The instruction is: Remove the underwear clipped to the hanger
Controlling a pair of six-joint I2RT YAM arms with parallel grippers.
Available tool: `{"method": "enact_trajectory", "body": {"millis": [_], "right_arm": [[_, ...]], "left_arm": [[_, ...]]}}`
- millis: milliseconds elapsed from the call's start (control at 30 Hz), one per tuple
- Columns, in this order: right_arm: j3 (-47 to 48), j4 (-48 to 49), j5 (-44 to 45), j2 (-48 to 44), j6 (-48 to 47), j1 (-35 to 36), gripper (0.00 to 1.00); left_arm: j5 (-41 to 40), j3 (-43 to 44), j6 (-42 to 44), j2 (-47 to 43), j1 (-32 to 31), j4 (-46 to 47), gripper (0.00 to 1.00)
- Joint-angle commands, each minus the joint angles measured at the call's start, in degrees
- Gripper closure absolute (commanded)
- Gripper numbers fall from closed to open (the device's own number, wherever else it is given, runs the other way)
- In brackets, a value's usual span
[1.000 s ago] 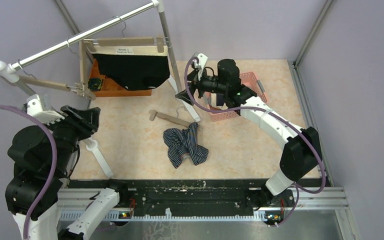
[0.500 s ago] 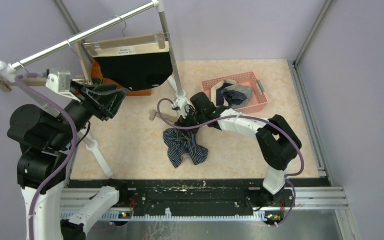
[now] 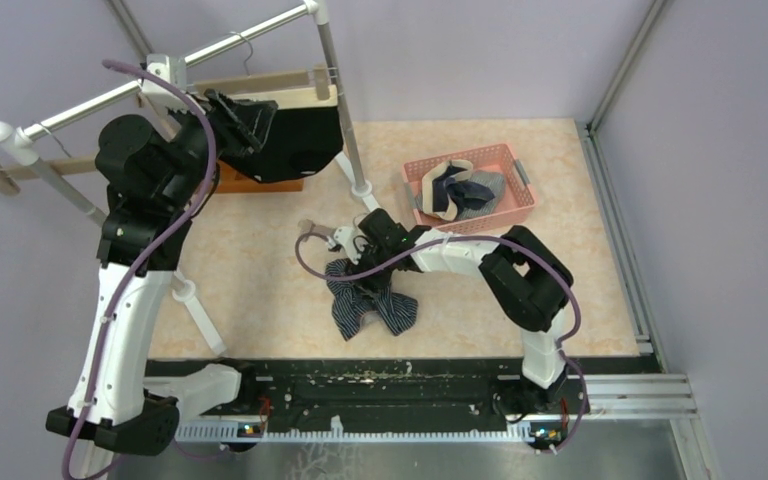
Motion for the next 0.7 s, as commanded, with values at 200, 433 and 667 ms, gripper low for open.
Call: {"method": "enact_trajectory", "body": {"millis": [200,433,667], "right_arm": [[6.2,-6.6,2.4,1.5,-2.1,2.3,1.00],[8.6,-9.5,12.2,-9.2,-2.2,0.7,1.00],[13.9,-7.5,30.1,-25.1,-3.1,-3.1,1.00]], "left_arm": [[-11.0,-2.4,-5.7,1.5,0.4,8.6,0.42],[-11.9,-8.2,-8.7,2.5,0.3,13.8,0.41],[-12.1,-9.5,-10.2,4.6,-0.3,17.8,0.41]]}}
